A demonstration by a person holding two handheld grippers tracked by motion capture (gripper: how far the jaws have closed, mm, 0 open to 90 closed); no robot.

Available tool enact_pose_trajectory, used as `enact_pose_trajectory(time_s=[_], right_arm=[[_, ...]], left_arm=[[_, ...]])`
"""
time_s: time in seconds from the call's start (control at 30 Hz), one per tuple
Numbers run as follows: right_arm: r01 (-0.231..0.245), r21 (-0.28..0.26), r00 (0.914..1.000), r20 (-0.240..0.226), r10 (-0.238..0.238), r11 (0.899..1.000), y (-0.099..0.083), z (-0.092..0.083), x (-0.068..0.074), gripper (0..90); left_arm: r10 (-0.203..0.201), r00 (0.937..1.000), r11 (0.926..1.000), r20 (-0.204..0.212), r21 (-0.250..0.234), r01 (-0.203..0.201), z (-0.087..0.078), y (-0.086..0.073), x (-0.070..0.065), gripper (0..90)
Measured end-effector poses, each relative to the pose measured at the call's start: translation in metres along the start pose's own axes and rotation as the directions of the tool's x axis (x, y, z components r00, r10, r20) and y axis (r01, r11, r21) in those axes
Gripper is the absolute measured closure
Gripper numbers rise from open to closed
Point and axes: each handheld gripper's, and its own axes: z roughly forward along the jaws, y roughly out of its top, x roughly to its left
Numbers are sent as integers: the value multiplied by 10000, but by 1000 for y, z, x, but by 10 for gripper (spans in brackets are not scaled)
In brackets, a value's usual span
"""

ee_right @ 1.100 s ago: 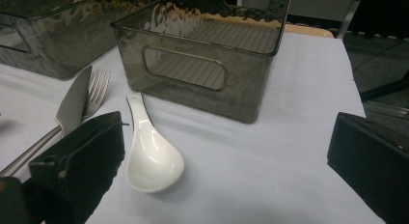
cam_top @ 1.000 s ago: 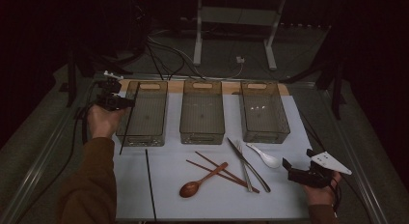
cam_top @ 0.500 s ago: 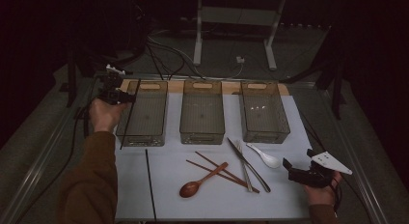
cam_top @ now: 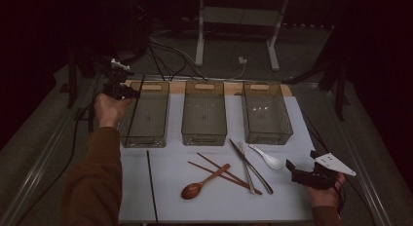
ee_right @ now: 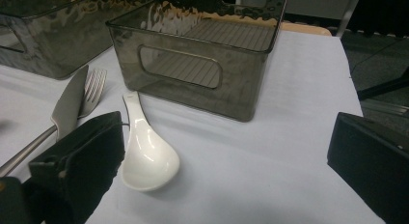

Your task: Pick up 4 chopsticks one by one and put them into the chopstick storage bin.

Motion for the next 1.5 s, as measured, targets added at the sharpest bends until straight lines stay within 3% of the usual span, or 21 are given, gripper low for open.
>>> enact_pose_trajectory(time_s=[0.63,1.17,1.5], right_arm=[[5,34,10000,53,-5,10000,-1,1,-2,0],[85,117,9999,130,-87,9999,-2,0,-4,0],[87,111,9999,141,-88,9999,-3,-1,-4,0]], left_arm=[[-496,9987,9985,-87,240,498,16,9,13,875],[-658,9976,9978,-193,4,658,23,28,12,875],[-781,9960,9969,-427,4,782,30,27,18,875]])
